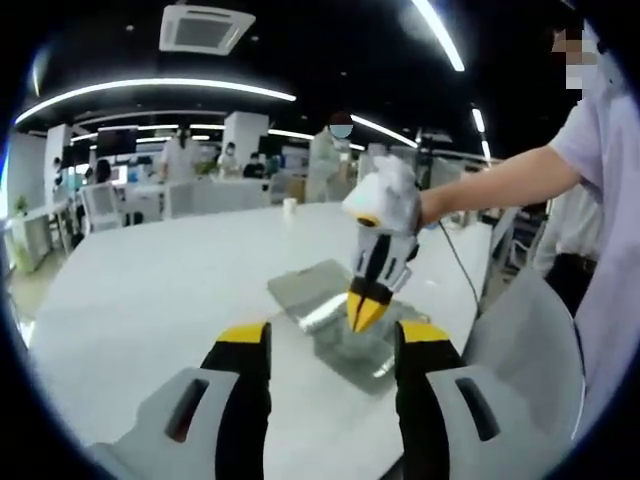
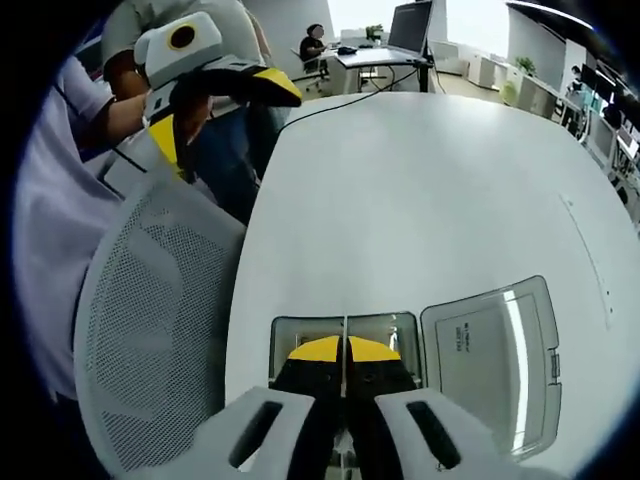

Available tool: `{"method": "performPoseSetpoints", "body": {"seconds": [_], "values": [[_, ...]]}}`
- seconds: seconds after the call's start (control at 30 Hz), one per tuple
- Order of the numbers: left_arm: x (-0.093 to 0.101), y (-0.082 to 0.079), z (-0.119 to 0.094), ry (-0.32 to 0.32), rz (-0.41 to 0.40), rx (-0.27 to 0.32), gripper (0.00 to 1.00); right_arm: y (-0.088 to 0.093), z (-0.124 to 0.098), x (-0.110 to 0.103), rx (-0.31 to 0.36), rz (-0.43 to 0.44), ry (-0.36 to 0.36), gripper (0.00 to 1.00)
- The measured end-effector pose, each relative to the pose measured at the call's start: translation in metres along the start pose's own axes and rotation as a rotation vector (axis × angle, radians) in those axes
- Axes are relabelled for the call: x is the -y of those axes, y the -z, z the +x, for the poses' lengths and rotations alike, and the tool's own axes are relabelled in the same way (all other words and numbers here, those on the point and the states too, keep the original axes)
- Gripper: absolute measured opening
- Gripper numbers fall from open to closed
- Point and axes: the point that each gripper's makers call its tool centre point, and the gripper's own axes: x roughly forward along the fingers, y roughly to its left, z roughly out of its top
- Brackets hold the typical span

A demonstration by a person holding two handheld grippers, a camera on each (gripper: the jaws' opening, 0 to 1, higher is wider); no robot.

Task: Insert the divider into the dual guide fixture by aligning both edges with the guide slots and pushing it downward to the bottom, including one-sided entry, uneven engagement, binding, and posture correction.

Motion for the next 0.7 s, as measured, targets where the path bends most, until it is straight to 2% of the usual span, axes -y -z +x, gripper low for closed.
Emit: {"method": "performPoseSetpoints", "body": {"seconds": [0.23,0.4,0.57,0.7], "values": [[-0.0011,-0.001,0.0004,-0.002,0.002,0.0,0.48,0.0015,0.0034,-0.0024,0.001,-0.021,0.005,0.0],[-0.0013,-0.0008,0.0003,-0.003,0.001,-0.001,0.48,0.0022,0.0031,-0.002,0.031,-0.005,0.003,0.0],[-0.0003,0.0001,0.0001,0.0,0.004,-0.006,0.48,0.0036,0.0,-0.0005,0.091,0.045,-0.008,0.0],[-0.0014,-0.0011,0.0003,-0.004,0.001,-0.003,0.47,0.0027,0.0033,-0.002,0.085,0.024,-0.01,0.0]]}}
